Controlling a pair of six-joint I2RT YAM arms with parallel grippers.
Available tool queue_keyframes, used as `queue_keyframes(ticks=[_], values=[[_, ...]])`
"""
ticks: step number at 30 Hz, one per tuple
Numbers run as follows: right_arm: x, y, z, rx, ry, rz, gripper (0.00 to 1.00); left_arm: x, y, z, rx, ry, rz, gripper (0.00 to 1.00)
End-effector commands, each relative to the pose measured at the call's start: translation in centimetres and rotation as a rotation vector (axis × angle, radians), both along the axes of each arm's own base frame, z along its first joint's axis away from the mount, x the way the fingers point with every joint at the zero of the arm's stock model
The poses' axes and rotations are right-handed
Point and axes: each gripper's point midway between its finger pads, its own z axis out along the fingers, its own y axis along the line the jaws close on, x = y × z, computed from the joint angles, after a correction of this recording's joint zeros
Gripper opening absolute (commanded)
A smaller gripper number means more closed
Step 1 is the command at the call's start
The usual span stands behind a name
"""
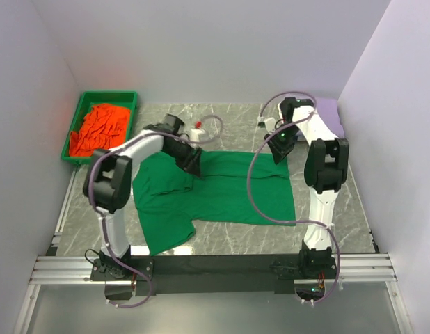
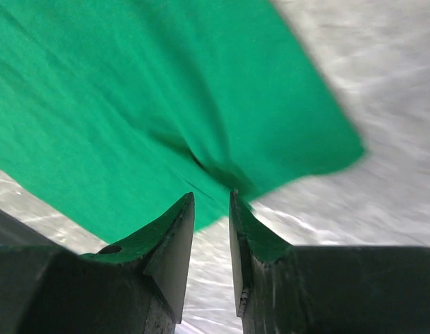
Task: Fold and stack the t-shirts
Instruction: Fold the tshirt
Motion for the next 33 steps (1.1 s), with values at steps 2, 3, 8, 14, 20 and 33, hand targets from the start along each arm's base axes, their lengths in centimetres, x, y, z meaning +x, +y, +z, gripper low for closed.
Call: queue_keyframes(ticks=[2,3,8,14,20,33], values=[[-0.8,2.1,-2.7,-0.018,0.070,-0.076,0.33,4.6,5.6,2.8,-0.009,-0.080,0.218,0.49],[-0.6,2.1,-3.0,-0.035,0.066,-0.081,0.33,5.8,6.8,2.4,0.015,-0.099,0.269,0.49],[0.9,1.3,-4.3,-0.099,0.036,-0.145,0.32,9.9,12.4,0.5,0.087,-0.105,0.491,0.49],[2.2,-0.8,-5.7,-0.243,0.005,-0.189,0.31,11.0,17.1,-3.0,0.219,-0.060,0.671,0.48],[6.3,-1.2,-6.2,-0.339,-0.083,-0.212,0.32,10.8,19.9,-4.9,0.303,-0.024,0.742,0.45],[11.8,-1.3,-3.8,-0.392,-0.306,-0.187,0.41,17.2,22.9,-2.6,0.274,-0.082,0.821,0.46]])
